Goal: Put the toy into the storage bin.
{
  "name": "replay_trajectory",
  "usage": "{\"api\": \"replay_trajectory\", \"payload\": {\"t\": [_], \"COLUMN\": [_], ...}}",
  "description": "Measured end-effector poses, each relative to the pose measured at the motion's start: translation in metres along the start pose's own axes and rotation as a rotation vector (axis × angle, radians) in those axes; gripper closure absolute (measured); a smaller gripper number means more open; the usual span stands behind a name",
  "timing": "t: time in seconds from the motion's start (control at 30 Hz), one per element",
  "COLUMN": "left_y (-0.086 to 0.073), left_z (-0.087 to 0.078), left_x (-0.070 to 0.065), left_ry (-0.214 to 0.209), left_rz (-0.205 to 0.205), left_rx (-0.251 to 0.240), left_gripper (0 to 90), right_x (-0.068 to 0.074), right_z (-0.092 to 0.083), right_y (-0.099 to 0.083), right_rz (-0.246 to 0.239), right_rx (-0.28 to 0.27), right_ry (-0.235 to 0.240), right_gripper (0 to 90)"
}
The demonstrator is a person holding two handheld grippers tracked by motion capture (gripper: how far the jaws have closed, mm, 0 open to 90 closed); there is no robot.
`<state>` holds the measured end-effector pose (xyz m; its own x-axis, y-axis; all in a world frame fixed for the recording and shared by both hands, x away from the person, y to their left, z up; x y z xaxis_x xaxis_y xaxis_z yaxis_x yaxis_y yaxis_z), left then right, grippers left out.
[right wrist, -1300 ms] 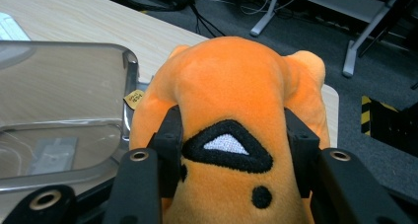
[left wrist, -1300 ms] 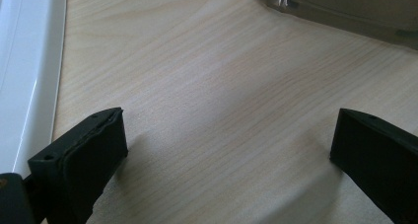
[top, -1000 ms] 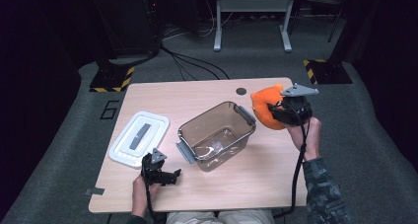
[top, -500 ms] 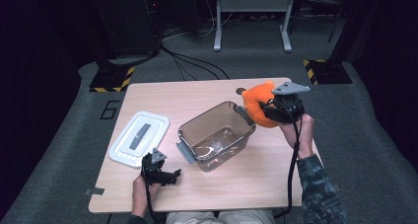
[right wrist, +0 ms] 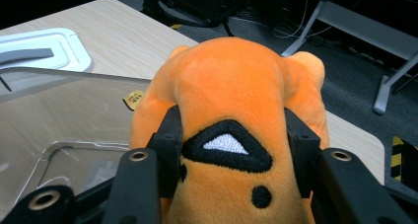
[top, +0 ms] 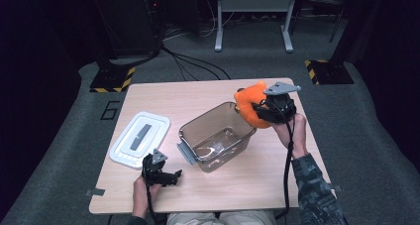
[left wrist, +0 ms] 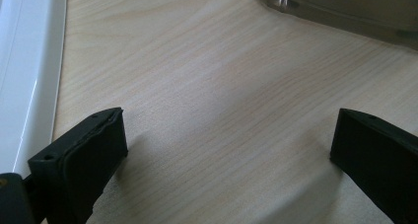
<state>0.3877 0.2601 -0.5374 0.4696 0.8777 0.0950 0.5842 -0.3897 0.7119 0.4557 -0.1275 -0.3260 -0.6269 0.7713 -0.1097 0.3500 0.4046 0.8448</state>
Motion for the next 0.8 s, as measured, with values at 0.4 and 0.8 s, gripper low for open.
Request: {"api": "replay_trajectory", "payload": {"t": [0.4, 0.8], "left_y": [0.000, 0.000], "left_z": [0.000, 0.000], "left_x": [0.000, 0.000], "left_ry": [0.000, 0.001], "left_rz": [0.000, -0.001], "left_rx": [0.000, -0.001], "left_gripper": [0.5, 0.5], "right_x": [0.008, 0.015], "right_z": [0.009, 0.017], "right_y": [0.001, 0.003], "right_rz": [-0.026, -0.033], "right_rx": [0.010, 0.020], "right_ry": [0.025, 0.045], "right_gripper": [53.5, 53.4]}}
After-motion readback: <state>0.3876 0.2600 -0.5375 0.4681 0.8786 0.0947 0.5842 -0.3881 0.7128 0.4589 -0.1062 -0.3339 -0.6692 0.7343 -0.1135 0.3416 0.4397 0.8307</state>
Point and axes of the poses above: each handheld gripper's, and its own axes: z roughly forward along the jaws, y roughly out of its top, x roughly to its left, the point moved 1 cm from there along z, roughly forward along the jaws, and after that the axes turned 7 degrees about y, right-handed, at the moved point
